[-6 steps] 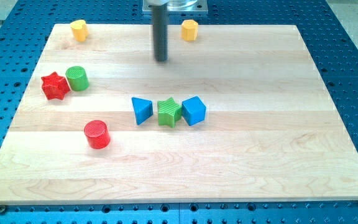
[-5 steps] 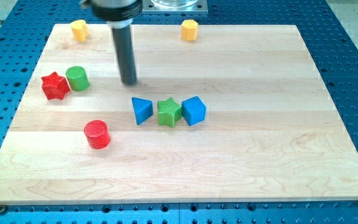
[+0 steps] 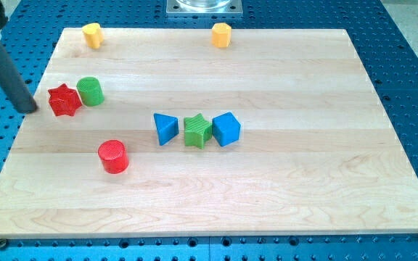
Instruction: Move the red star into the green circle
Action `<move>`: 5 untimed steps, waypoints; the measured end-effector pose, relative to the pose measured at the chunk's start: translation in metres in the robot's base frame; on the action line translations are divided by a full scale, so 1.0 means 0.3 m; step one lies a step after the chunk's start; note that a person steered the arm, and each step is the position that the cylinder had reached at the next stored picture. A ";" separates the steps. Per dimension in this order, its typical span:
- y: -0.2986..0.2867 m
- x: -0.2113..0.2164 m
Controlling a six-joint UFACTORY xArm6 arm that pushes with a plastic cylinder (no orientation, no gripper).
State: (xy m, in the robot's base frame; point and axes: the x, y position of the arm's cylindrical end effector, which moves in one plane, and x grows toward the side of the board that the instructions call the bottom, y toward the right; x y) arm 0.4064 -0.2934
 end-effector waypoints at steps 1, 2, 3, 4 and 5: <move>0.148 0.000; 0.302 0.000; 0.312 -0.001; 0.311 -0.005; 0.311 -0.005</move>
